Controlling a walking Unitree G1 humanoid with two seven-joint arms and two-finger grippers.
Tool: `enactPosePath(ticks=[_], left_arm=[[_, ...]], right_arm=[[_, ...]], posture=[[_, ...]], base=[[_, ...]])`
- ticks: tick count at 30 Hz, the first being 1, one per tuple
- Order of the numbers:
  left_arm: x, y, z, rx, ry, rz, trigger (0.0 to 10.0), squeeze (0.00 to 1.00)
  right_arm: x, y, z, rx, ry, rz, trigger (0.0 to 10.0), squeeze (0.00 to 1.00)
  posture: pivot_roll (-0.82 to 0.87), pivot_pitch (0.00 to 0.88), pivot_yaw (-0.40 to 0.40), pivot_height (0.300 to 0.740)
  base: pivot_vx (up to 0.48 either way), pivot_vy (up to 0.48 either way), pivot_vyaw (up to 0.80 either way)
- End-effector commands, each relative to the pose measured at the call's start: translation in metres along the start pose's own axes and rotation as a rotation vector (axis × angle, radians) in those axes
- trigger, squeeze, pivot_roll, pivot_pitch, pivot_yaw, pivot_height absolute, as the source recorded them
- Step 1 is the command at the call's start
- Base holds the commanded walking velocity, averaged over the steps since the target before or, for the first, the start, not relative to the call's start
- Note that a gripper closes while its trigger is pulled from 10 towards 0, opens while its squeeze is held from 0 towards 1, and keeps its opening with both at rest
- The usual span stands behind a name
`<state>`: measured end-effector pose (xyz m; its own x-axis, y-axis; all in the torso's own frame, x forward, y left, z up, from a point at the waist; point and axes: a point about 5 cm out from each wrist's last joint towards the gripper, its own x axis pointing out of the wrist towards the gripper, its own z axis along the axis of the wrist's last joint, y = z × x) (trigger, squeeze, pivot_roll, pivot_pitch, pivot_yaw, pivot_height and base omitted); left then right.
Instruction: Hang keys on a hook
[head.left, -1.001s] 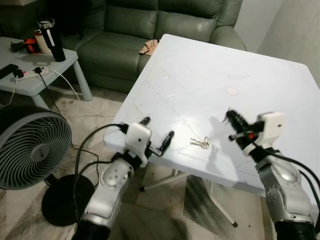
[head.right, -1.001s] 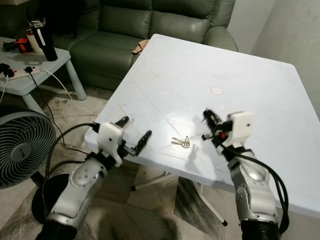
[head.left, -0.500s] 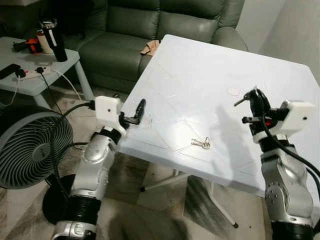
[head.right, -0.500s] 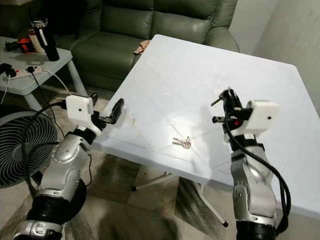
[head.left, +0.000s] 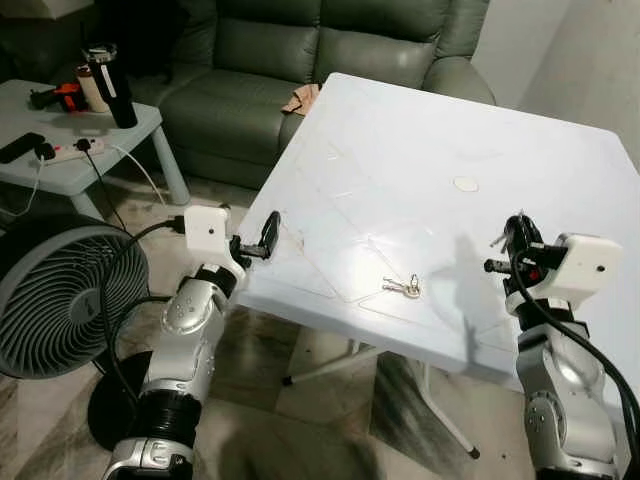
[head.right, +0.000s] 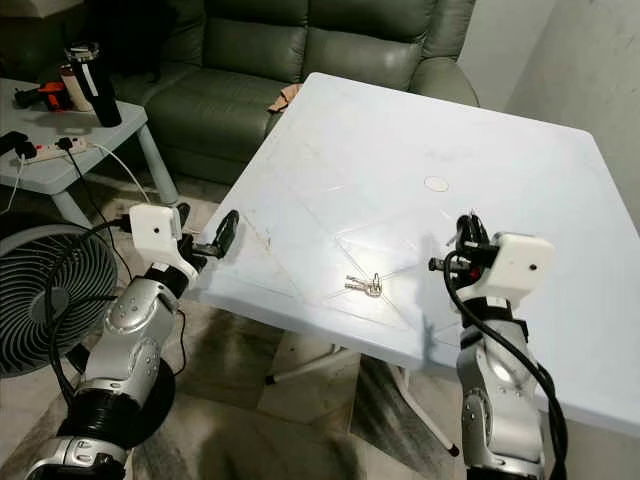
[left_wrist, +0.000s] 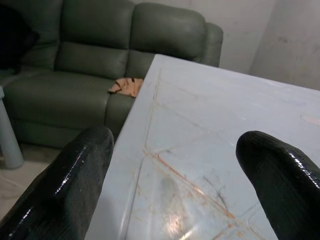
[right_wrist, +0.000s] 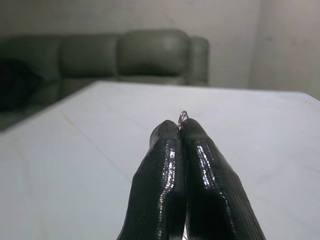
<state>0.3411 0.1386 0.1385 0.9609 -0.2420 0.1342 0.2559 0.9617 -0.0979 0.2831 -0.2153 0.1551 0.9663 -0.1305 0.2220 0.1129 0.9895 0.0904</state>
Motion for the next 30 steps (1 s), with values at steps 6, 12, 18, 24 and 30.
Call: enactPosePath(ticks=[6, 12, 18, 24, 30], left_arm=[[0.004, 0.005, 0.003, -0.023, -0.014, 0.039, 10.0, 0.0], [0.006, 0.008, 0.004, -0.014, -0.015, 0.054, 10.0, 0.0], [0.01, 0.01, 0.005, -0.029, 0.005, 0.069, 10.0, 0.0], [0.013, 0.009, 0.006, -0.017, 0.006, 0.063, 10.0, 0.0], [0.014, 0.01, 0.008, -0.003, 0.003, 0.064, 10.0, 0.0]], right_arm=[[-0.002, -0.006, -0.003, -0.005, 0.019, -0.079, 10.0, 0.0], [-0.001, -0.009, -0.004, -0.043, 0.044, -0.096, 10.0, 0.0], [0.002, -0.007, -0.006, -0.078, 0.061, -0.079, 10.0, 0.0], [0.004, -0.001, -0.006, -0.087, 0.063, -0.064, 10.0, 0.0], [0.003, 0.004, -0.006, -0.085, 0.062, -0.046, 10.0, 0.0]], posture=[[0.02, 0.066, -0.034, 0.74], [0.02, 0.07, -0.033, 0.74], [0.02, 0.069, -0.032, 0.74], [0.03, 0.071, -0.03, 0.74], [0.03, 0.072, -0.03, 0.74]], base=[[0.0, 0.0, 0.0], [0.0, 0.0, 0.0], [0.0, 0.0, -0.39], [0.0, 0.0, -0.71], [0.0, 0.0, -0.72]])
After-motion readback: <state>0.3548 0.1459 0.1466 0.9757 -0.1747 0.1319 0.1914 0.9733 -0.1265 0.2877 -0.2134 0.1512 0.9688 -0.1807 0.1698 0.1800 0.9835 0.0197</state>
